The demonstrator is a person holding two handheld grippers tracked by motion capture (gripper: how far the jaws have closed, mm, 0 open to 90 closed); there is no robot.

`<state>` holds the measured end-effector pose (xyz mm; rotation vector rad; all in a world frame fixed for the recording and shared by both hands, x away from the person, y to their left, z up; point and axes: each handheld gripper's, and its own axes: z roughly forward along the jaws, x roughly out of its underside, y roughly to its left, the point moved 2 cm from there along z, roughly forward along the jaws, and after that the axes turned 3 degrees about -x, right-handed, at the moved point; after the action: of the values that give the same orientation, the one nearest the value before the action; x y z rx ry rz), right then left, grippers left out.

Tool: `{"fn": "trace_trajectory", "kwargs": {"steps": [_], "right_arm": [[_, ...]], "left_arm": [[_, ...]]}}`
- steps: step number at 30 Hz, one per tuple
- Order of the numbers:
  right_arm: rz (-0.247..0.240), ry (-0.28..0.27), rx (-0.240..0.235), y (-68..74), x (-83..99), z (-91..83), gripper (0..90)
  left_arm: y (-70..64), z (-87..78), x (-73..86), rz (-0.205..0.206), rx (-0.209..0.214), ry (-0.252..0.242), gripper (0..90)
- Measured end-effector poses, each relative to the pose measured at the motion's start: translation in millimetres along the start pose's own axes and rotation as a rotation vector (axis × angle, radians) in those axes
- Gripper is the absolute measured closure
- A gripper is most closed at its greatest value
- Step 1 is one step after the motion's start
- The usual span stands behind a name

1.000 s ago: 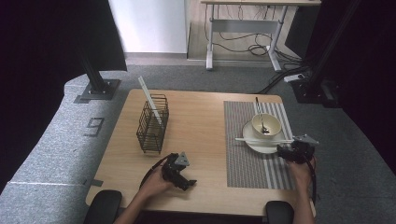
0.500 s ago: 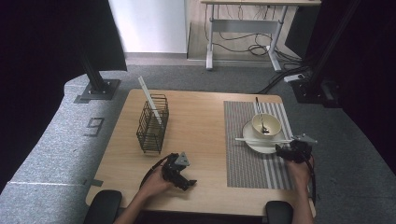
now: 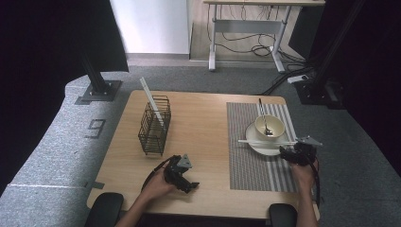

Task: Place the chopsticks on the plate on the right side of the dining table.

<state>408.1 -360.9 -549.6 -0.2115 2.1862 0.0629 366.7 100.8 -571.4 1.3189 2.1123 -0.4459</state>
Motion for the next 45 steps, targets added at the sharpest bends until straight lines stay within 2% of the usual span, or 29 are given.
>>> {"fn": "trace_trajectory", "kwargs": {"steps": [2, 4, 6, 8, 12, 21, 34, 38, 45], "right_arm": [[-0.009, -0.001, -0.044, 9.5, -0.5, -3.8, 10.5], [-0.041, 0.012, -0.099, 24.2, 0.2, -4.6, 6.9], [-0.064, 0.022, -0.137, 36.2, 0.4, -2.6, 0.5], [-0.081, 0.029, -0.2, 49.7, -0.8, 2.4, 0.0], [-0.143, 0.028, -0.238, 67.6, -5.8, 10.8, 0.0], [-0.208, 0.056, -0.263, 84.3, -6.2, 23.8, 0.0], [-0.224, 0.05, -0.267, 86.3, -7.5, 25.5, 0.0], [-0.244, 0.037, -0.246, 83.2, -10.4, 18.6, 0.0], [-0.248, 0.016, -0.213, 74.5, -12.4, -7.2, 0.0]], "left_arm": [[-0.1, 0.0, 0.1, -0.001, 0.0, -0.001, 0.0], [-0.1, 0.0, 0.0, -0.001, -0.001, 0.0, 0.0], [-0.1, 0.0, 0.1, -0.001, -0.001, 0.0, 0.0], [-0.1, 0.0, 0.0, -0.001, -0.001, 0.0, 0.0], [-0.1, 0.0, 0.0, 0.0, -0.001, 0.0, 0.0], [-0.1, 0.0, 0.0, -0.001, -0.001, 0.0, 0.0], [-0.2, 0.0, 0.0, -0.001, -0.001, 0.0, 0.0], [-0.1, -0.1, 0.1, -0.001, 0.0, 0.0, 0.0], [-0.1, 0.0, 1.2, -0.003, 0.0, -0.013, 0.0]]}}
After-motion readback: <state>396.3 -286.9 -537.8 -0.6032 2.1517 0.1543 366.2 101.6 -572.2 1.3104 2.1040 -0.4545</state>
